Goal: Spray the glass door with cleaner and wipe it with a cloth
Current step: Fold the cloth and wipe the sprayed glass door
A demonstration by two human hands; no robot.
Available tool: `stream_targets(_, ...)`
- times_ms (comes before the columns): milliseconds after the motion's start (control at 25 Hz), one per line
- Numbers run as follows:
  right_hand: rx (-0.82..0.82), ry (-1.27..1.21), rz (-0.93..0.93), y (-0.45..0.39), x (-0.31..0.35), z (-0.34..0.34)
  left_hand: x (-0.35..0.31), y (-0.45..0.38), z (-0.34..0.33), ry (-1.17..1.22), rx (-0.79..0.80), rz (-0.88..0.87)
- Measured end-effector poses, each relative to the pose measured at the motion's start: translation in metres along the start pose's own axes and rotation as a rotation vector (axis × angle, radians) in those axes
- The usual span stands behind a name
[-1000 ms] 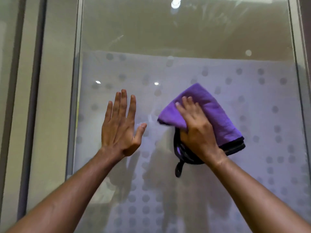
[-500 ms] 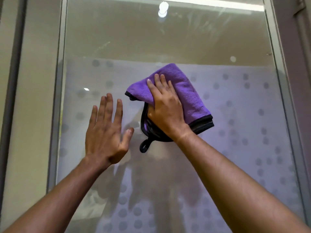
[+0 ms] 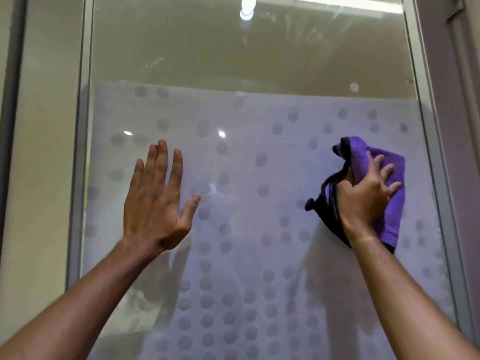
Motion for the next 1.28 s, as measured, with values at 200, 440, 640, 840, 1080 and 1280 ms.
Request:
stream_targets(200, 0.078, -0.095, 0.215, 0.004, 0.058, -0.020, -0.002, -0.001, 0.000, -0.008, -0.004, 0.007)
stream_targets(440, 0.167, -0.039, 0.654, 0.060, 0.150, -0.060, 0.000, 0.001, 0.000, 0.032, 0.014, 0.004)
stream_targets(640, 0.298, -0.064, 0.980, 0.163, 0.137, -0.060, 0.010, 0.020, -0.001, 0.044, 0.021, 0.028)
stream_targets(840, 0.253, 0.008, 0.928, 0.159, 0.055, -0.033, 0.017, 0.035, -0.003, 0.036, 0.038, 0.042)
stream_targets(1080, 0.108, -0.078, 0.416, 0.055, 0.061, -0.035, 0.020, 0.034, -0.006, -0.004, 0.043, 0.033)
stream_targets(1280, 0.148, -0.081, 0.493, 0.044, 0.148, -0.059, 0.017, 0.034, -0.006, -0.014, 0.034, 0.019)
Point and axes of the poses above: each hand's wrist, its own y-axis away from the middle knuckle, its own z-axis out of the back of the hand, x = y × z, the point moved 10 cm from there along -y, towards the middle knuckle, and after that the axes turned 7 degrees about x, right-handed, at the moved point
